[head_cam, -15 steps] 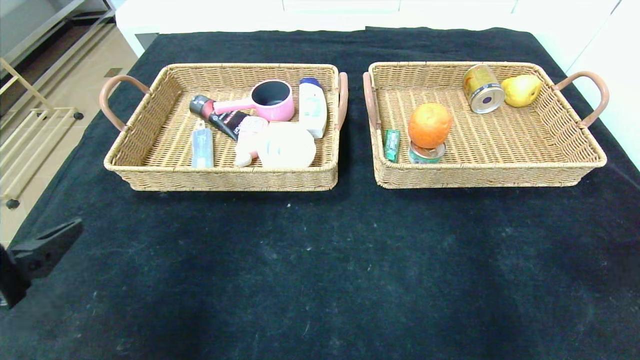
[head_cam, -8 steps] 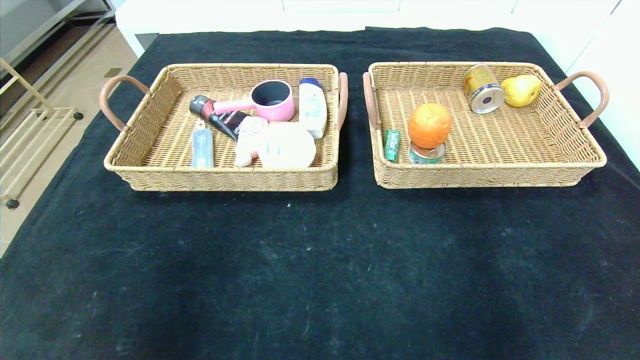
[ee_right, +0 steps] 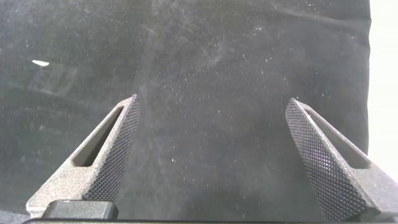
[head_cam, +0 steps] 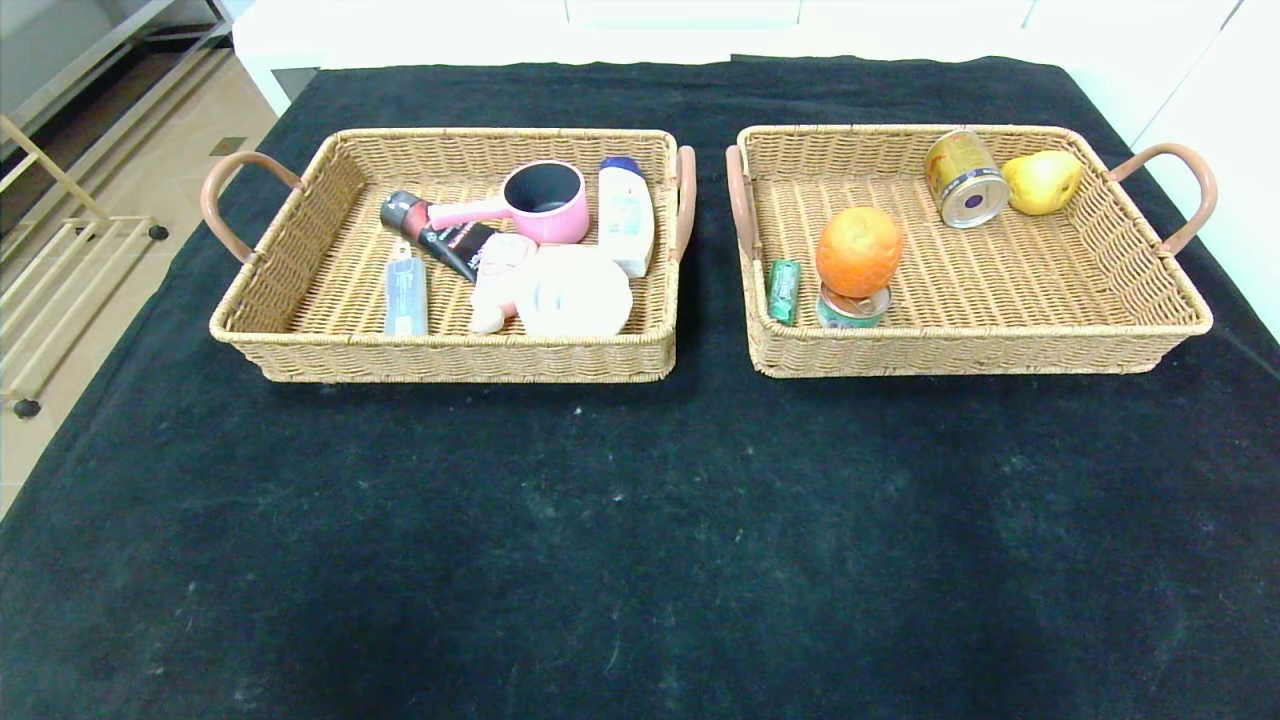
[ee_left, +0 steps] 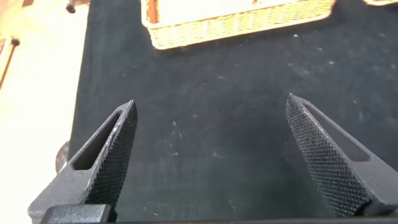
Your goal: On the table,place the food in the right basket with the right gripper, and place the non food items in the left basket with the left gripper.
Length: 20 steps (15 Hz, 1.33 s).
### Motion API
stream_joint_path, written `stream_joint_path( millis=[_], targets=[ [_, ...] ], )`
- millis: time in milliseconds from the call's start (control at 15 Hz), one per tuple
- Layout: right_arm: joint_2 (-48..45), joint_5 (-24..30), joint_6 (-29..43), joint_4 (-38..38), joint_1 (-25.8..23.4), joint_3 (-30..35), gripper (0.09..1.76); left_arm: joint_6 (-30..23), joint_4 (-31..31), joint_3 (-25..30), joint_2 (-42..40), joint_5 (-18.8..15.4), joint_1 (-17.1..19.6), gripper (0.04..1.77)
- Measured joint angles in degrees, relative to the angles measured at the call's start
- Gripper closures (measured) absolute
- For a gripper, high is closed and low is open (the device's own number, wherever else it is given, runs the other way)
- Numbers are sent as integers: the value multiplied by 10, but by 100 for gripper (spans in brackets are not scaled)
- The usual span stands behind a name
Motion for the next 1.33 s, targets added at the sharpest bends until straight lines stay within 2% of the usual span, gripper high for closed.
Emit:
stream_joint_path(
  millis=[133,333,533,667,800,933,1133,1333],
  targets=[
    [-25,0,0,8,-1,2,14,-3,0,19,-31,-23,-1,9],
    [-63,-1,-3,-3,-1,2,14,-5,-11,63,-85,-31,-7,9],
    [-84,-38,-4,-25,-2,3,14,-15,-64,136,-135,-21,-11,9],
    [-89,-62,-4,-50,-2,20,14,-45,-112,171,-150,-5,-12,9],
    [-90,-81,-8,-116,-3,68,14,-52,-140,206,-157,7,-12,9],
    [-91,-97,-6,-244,-3,141,14,-54,-175,243,-160,17,-12,9],
    [-91,-118,-2,-370,-3,252,14,-56,-225,307,-161,33,-12,9],
    [-91,-110,29,-412,-3,310,14,-60,-253,361,-161,45,-12,9]
  ],
)
